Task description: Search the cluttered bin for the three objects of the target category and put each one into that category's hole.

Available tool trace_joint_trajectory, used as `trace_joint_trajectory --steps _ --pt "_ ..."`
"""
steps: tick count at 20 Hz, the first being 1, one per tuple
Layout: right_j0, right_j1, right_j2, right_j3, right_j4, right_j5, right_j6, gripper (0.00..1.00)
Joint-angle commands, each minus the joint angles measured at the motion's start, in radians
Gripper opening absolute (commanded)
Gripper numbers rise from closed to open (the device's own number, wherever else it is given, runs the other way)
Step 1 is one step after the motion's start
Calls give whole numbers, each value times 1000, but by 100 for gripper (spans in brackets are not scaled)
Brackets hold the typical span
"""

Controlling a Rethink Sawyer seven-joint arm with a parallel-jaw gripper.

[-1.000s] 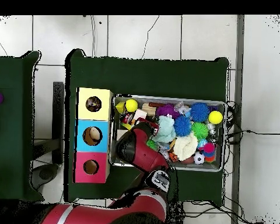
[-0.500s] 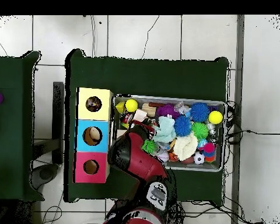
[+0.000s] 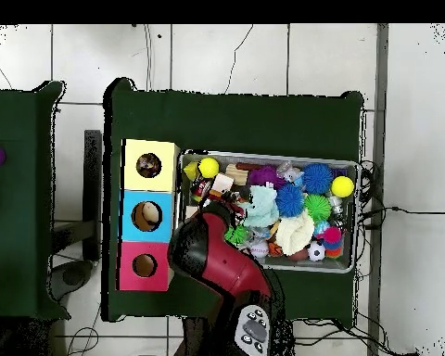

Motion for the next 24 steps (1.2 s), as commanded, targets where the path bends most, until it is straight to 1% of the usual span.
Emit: trace_joint_trajectory --steps 1,4,7,9,11,12,16,21,24 --pt "8 -63 32 50 42 152 236 0" --pt "21 -94 12 53 49 200 234 0" --pt "33 -111 -1 55 53 227 238 0" --pt "54 -128 -21 52 60 255 243 0" --pt "102 -135 -72 22 78 314 247 0" --pt "152 -126 -132 -23 93 393 259 0" --pt "237 -107 -234 -124 109 555 328 0" --pt "281 -91 -295 -215 115 667 382 0" --pt "295 -84 -316 -257 114 724 410 0"
